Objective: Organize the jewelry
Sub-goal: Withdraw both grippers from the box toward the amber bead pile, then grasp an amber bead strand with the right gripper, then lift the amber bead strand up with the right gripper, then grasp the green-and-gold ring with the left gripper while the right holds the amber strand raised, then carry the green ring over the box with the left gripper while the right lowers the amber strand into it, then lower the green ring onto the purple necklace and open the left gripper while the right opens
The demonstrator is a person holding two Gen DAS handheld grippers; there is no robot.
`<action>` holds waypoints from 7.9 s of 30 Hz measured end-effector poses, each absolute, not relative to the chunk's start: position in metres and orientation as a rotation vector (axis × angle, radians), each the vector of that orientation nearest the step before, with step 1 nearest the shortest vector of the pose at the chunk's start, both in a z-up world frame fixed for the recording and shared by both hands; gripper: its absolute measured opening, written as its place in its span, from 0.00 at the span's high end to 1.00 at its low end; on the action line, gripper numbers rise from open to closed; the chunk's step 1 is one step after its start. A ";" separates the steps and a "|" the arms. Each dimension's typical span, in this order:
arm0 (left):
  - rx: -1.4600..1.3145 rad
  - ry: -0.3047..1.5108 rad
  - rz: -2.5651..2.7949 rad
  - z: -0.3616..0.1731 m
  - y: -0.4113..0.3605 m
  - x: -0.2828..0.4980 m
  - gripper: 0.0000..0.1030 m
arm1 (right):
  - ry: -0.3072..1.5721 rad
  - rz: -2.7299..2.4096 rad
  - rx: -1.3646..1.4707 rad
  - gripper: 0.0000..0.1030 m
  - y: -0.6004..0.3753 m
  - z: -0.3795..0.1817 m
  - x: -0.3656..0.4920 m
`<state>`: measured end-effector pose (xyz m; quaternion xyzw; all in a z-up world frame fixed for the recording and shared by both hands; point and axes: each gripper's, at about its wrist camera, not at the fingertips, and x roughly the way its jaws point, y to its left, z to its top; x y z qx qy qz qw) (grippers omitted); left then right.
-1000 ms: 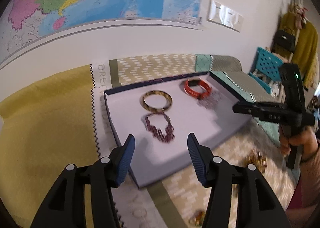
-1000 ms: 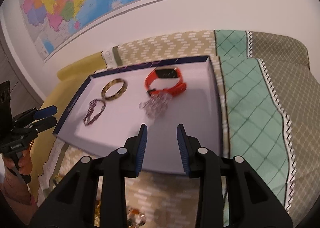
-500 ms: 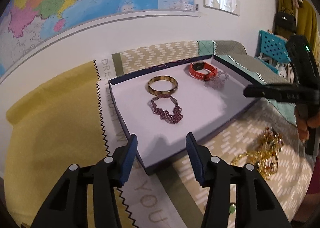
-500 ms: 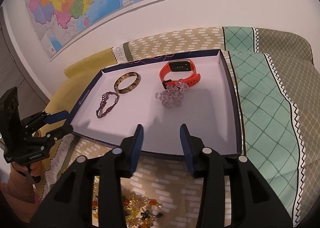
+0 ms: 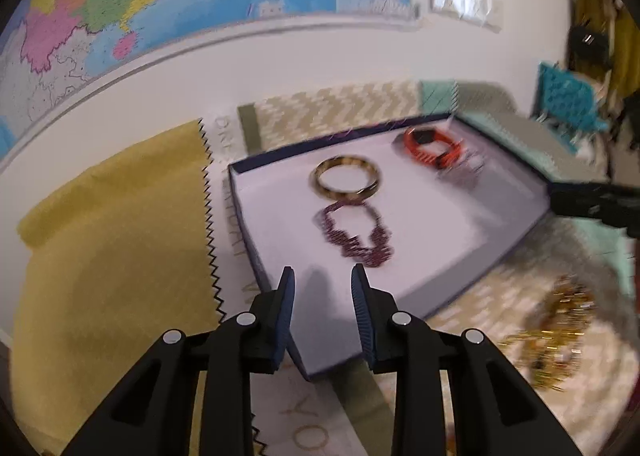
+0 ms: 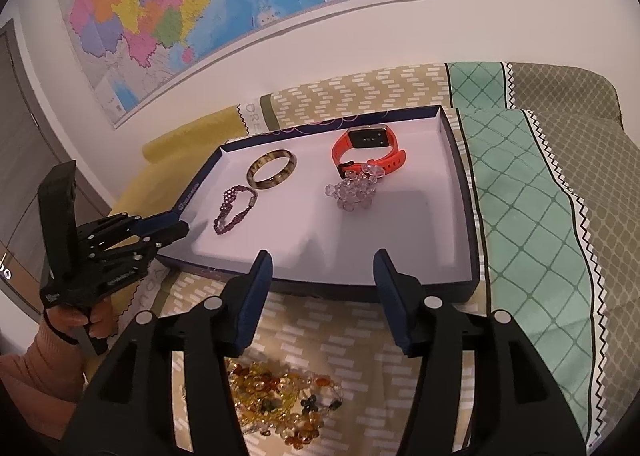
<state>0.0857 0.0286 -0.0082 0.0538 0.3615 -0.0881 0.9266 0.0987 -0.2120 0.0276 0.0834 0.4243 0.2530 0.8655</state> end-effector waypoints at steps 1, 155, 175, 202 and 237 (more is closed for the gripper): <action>0.097 0.733 -0.204 -0.005 0.031 0.080 0.72 | 0.887 0.531 0.175 0.49 -0.213 0.028 0.098; 0.037 0.674 -0.455 0.052 -0.002 0.043 0.84 | 0.483 0.613 0.066 0.96 -0.206 0.216 0.068; 0.016 0.698 -0.400 0.047 0.007 0.081 0.84 | 0.534 0.580 0.079 0.96 -0.193 0.195 0.117; 0.006 0.744 -0.362 0.031 0.010 0.105 0.83 | 0.596 0.584 0.099 0.96 -0.185 0.167 0.148; 0.035 0.839 -0.305 -0.003 0.009 0.132 0.83 | 0.733 0.561 0.116 0.96 -0.190 0.111 0.172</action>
